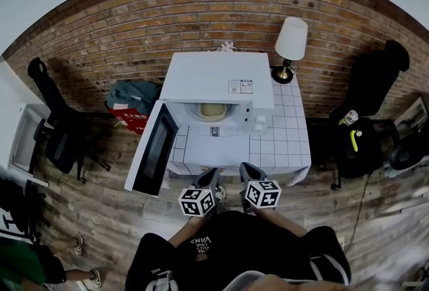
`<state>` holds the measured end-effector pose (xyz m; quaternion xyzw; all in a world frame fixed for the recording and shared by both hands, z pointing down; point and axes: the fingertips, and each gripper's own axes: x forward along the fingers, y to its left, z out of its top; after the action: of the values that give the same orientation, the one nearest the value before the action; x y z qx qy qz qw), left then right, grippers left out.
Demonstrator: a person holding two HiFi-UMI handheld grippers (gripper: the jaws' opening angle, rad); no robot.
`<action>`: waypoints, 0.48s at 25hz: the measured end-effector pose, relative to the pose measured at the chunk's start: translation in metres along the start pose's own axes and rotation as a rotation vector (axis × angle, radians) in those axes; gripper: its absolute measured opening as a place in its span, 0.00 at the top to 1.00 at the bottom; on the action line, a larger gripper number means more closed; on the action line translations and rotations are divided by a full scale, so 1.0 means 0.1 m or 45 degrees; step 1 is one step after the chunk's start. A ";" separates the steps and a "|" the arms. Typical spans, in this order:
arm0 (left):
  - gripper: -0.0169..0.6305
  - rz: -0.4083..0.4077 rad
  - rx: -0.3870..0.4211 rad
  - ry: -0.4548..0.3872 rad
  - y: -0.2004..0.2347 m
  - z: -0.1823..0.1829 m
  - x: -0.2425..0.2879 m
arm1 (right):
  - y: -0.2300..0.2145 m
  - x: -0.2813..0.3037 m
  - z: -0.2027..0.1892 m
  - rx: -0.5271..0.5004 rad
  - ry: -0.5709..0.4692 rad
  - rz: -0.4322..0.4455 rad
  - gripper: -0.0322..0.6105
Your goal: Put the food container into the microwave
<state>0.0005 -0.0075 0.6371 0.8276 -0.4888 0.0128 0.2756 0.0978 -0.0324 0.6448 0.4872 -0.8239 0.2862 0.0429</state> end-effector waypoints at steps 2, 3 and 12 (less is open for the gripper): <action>0.95 0.001 0.000 -0.002 -0.03 -0.02 -0.04 | 0.01 -0.04 -0.02 -0.002 0.001 -0.001 0.94; 0.95 0.002 -0.001 -0.001 -0.04 -0.04 -0.05 | 0.02 -0.06 -0.03 -0.003 0.002 -0.001 0.94; 0.95 0.008 -0.020 -0.029 -0.10 -0.11 -0.15 | 0.04 -0.19 -0.10 -0.003 -0.012 -0.002 0.94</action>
<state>0.0033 0.0135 0.6381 0.8239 -0.4947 0.0005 0.2763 0.1025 -0.0110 0.6447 0.4891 -0.8241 0.2829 0.0399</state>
